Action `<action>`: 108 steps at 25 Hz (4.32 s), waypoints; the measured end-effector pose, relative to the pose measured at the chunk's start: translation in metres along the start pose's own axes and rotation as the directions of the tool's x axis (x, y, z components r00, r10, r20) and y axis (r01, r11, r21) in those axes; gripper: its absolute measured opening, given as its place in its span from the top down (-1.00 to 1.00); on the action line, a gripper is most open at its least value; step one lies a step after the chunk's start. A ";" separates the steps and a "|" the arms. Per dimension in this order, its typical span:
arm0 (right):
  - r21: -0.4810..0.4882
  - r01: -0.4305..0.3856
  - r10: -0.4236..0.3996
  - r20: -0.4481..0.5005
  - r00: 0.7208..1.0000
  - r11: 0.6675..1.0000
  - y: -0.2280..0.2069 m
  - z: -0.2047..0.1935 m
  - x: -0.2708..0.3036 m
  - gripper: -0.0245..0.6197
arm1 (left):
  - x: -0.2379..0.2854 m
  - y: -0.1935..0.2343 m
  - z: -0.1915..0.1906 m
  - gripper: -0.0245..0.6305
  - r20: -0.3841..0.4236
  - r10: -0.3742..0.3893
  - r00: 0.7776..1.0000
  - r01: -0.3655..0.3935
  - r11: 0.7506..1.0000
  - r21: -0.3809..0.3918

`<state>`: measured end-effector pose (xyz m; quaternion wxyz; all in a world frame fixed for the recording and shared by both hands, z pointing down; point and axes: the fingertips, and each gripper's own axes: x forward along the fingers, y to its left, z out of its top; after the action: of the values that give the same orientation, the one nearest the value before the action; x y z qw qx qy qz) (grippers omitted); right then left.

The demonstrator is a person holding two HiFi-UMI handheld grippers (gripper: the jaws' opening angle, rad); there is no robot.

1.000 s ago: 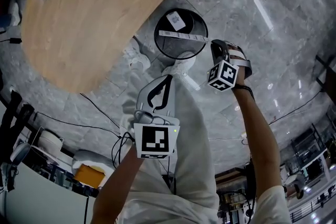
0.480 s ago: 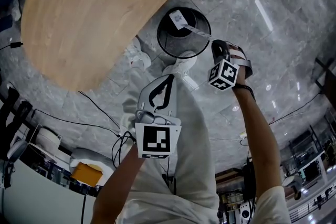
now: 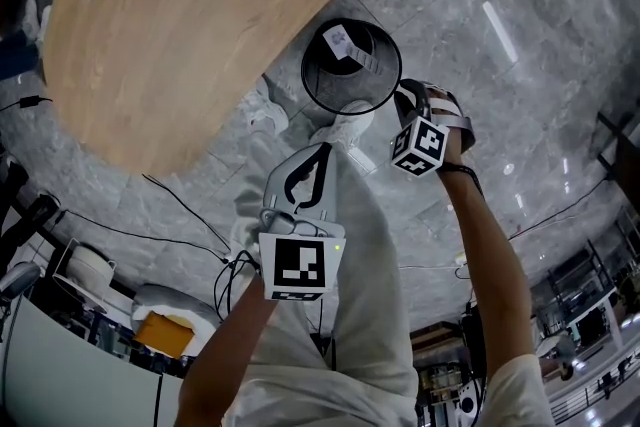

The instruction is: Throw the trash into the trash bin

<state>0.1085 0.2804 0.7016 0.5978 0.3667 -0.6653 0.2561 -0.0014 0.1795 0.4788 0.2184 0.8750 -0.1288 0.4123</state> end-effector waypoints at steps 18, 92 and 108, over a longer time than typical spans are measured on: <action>0.001 -0.104 0.103 0.144 0.984 0.995 -0.003 0.099 -0.035 0.85 | -0.035 0.057 0.031 0.93 0.057 0.066 0.996 -0.063 0.997 -0.054; -0.186 0.319 -0.215 0.429 0.877 0.929 -0.192 0.467 -0.074 0.79 | -0.125 0.240 0.042 0.93 0.127 0.213 0.969 -0.173 0.947 -0.269; 0.053 0.247 -0.246 0.416 0.875 0.968 -0.185 0.355 -0.113 0.80 | -0.100 0.161 0.051 0.93 0.135 0.129 0.982 -0.107 0.982 -0.156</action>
<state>0.0418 -0.0863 0.5173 0.4687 0.4943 -0.7262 0.0927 -0.0952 0.0190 0.4167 0.2481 0.8747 -0.2263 0.3495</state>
